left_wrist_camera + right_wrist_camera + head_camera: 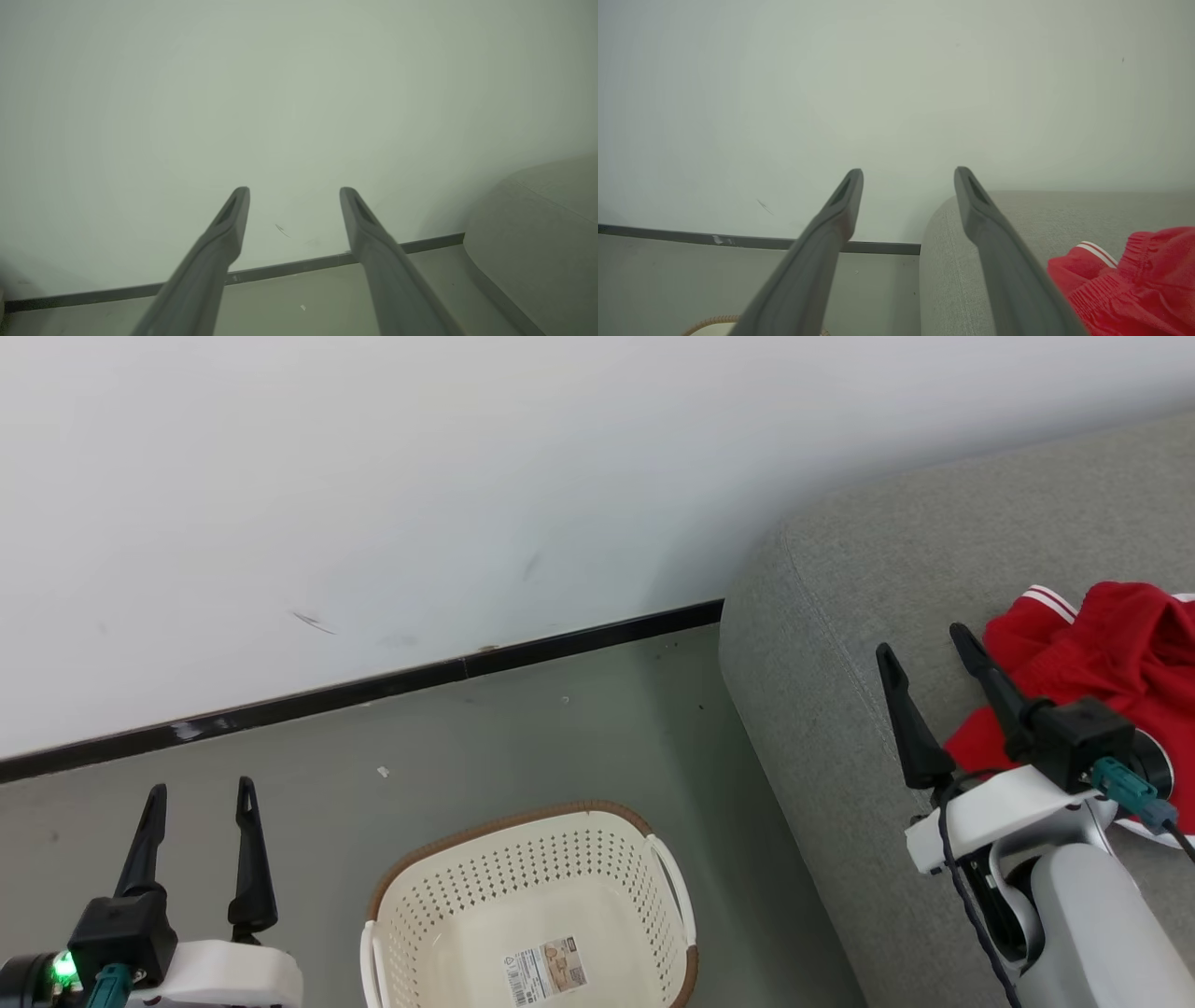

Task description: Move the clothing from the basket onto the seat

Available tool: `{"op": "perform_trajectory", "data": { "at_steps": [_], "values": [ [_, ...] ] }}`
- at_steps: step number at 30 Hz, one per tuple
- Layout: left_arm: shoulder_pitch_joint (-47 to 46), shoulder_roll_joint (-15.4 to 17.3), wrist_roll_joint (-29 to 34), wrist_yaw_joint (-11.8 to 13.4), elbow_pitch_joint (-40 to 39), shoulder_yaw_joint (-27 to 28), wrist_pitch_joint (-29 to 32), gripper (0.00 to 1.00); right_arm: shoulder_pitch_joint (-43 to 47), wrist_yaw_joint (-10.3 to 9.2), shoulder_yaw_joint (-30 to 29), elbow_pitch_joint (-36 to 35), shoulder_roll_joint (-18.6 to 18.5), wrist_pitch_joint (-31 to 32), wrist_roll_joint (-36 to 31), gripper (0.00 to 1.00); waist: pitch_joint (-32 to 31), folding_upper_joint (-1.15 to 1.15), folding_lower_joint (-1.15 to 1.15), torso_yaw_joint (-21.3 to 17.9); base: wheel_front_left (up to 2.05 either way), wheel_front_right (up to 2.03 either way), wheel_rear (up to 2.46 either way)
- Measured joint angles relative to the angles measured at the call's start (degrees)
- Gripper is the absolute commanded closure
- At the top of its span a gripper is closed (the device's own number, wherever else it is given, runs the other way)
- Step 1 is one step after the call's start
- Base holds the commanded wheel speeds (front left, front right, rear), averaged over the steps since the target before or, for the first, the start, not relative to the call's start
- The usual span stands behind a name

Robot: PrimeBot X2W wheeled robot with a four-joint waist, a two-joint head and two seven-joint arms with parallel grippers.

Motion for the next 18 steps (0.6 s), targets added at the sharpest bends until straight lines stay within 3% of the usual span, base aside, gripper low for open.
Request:
{"op": "perform_trajectory", "data": {
  "at_steps": [18],
  "values": [
    [4.5,-0.3,-1.0,-0.4,3.0,-0.1,-0.7,0.00,11.8,0.00,-1.0,-4.5,1.3,0.0,-2.5,0.00,-5.7,0.00,0.00,5.1,0.00,0.00,0.00]
  ]
}}
